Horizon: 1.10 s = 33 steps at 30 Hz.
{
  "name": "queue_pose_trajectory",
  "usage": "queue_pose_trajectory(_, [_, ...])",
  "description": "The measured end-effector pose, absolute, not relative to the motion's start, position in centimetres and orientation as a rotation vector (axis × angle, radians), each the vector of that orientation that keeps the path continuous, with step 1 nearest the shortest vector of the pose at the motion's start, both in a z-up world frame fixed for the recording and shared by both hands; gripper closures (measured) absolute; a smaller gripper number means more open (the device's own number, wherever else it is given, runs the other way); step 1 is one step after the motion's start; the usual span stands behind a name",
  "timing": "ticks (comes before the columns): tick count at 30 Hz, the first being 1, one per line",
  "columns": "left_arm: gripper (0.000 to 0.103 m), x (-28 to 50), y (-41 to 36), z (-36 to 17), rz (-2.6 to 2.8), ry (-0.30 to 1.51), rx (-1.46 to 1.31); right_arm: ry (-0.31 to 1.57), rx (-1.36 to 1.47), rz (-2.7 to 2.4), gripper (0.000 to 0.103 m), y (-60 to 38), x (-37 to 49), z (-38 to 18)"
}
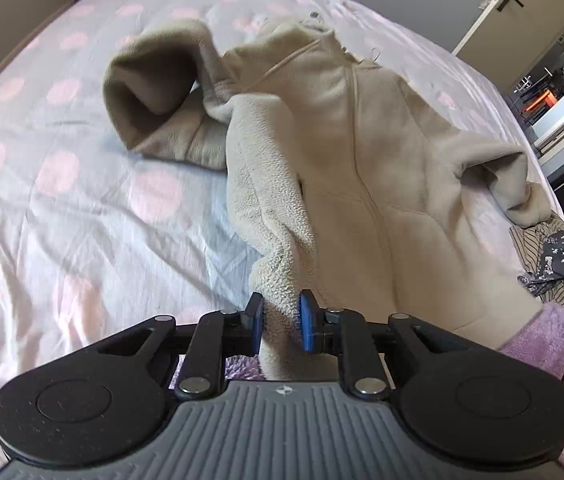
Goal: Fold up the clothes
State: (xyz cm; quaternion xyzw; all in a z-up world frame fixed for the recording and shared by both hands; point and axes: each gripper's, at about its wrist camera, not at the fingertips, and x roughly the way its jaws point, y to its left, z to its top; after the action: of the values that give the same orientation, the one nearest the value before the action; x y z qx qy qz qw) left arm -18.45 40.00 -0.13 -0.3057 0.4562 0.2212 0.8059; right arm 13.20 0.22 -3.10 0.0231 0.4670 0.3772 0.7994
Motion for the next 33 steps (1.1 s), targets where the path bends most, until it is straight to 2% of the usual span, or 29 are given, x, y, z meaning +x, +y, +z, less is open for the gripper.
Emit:
queue_pose_trajectory(4, [0.079, -18.5, 40.8, 0.5, 0.506, 0.97, -0.676, 1.018, 0.064, 0.769, 0.098, -0.9, 14.1, -4.1])
queue_pose_trajectory(9, [0.079, -18.3, 40.9, 3.8, 0.58, 0.926, -0.53, 1.012, 0.111, 0.682, 0.095, -2.8, 17.0, -4.1])
queue_pose_trajectory(11, [0.073, -17.8, 41.3, 4.9, 0.575, 0.894, -0.517, 1.007, 0.131, 0.644, 0.088, -3.5, 18.8, -3.9])
queue_pose_trajectory(13, [0.071, -16.4, 41.8, 5.1, 0.577, 0.882, -0.507, 1.001, 0.149, 0.611, 0.067, -4.1, 21.2, -3.7])
queue_pose_trajectory(14, [0.071, -15.6, 42.1, 5.1, 0.582, 0.883, -0.5, 0.997, 0.156, 0.594, 0.065, -4.3, 22.5, -3.6])
queue_pose_trajectory(23, [0.071, -7.3, 42.5, -0.9, 0.54, 0.936, -0.563, 0.996, 0.252, 0.438, 0.062, -5.0, 36.1, -2.5])
queue_pose_trajectory(24, [0.071, -6.7, 42.3, -1.4, 0.542, 0.949, -0.557, 0.995, 0.262, 0.418, 0.058, -5.1, 37.7, -2.5])
queue_pose_trajectory(25, [0.071, -6.0, 42.1, -1.9, 0.545, 0.963, -0.55, 0.994, 0.266, 0.402, 0.049, -5.1, 39.2, -2.6])
queue_pose_trajectory(30, [0.071, -3.4, 41.8, -4.0, 0.582, 1.027, -0.531, 1.006, 0.255, 0.35, 0.046, -4.2, 46.0, -3.8])
queue_pose_trajectory(33, [0.071, -2.2, 42.0, -4.5, 0.594, 1.051, -0.535, 1.028, 0.222, 0.331, 0.037, -3.0, 49.0, -5.3])
